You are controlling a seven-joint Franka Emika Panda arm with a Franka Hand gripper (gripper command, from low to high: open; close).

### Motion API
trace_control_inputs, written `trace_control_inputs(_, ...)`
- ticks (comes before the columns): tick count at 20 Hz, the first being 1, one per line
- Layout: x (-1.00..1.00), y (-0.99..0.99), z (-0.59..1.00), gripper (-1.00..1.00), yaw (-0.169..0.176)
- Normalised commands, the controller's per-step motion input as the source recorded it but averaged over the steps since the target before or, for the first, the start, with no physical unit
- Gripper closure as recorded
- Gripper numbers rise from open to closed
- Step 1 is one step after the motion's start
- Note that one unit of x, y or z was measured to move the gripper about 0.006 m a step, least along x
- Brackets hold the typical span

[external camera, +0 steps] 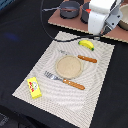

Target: Interact with the objects in diverse but meaningful ways.

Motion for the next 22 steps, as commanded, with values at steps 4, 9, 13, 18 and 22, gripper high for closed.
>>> trace_control_inputs(4, -0.32, -0.92, 0.05, -1.00, -0.002)
trace_control_inputs(9, -0.48, -0.87, -0.01, -1.00, -0.001)
trace_control_inputs(13, -0.47, -0.81, -0.01, -1.00, -0.019)
trace_control_inputs(18, -0.47, -0.65, -0.03, -1.00, -0.042)
trace_control_inputs(22, -0.44, -0.54, -0.12, -1.00, -0.050)
